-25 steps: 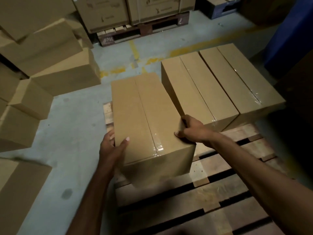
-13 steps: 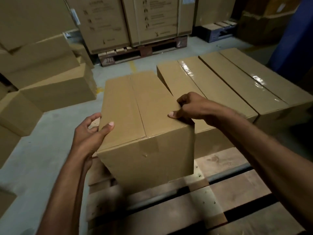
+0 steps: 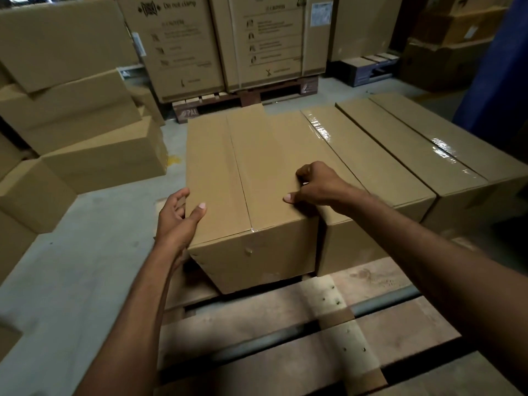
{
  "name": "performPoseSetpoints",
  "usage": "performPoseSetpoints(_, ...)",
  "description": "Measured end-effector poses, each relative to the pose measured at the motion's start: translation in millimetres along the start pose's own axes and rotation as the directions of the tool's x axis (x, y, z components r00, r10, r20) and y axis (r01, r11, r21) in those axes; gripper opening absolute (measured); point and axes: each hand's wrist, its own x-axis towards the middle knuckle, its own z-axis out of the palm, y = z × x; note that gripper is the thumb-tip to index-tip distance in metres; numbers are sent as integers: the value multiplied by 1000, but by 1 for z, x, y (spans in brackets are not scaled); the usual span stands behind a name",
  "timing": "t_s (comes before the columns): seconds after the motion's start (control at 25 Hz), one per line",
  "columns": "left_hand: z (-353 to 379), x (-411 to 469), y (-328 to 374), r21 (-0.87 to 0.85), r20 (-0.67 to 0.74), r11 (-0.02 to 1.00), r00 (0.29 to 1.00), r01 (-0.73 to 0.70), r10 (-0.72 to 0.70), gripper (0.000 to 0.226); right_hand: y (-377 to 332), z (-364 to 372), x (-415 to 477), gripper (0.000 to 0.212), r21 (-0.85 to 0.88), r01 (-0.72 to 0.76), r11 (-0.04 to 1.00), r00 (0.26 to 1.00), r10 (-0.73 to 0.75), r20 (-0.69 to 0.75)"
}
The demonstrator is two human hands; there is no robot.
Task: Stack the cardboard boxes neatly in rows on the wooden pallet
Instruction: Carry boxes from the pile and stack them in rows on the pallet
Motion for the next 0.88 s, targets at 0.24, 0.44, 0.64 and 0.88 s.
performPoseSetpoints(0.24, 18, -9, -31, -16, 14, 1000, 1000, 14, -13, 64, 15, 11, -6, 68, -273, 122, 954, 992, -124, 9)
performPoseSetpoints(0.44, 37, -8, -33, 36, -87, 999, 996, -26, 29, 59, 35, 3, -8, 49, -298, 170, 939, 967, -217, -132)
performPoseSetpoints(0.64, 41, 7, -31, 90, -120, 995, 991, -49, 60, 44, 53, -13, -20, 109, -464, 204, 862, 963, -92, 252)
performPoseSetpoints(0.88, 43, 16, -32, 104, -128, 993, 990, -49, 62, 42, 70, -15, -10, 131, -558, 281, 781, 947, -131, 293)
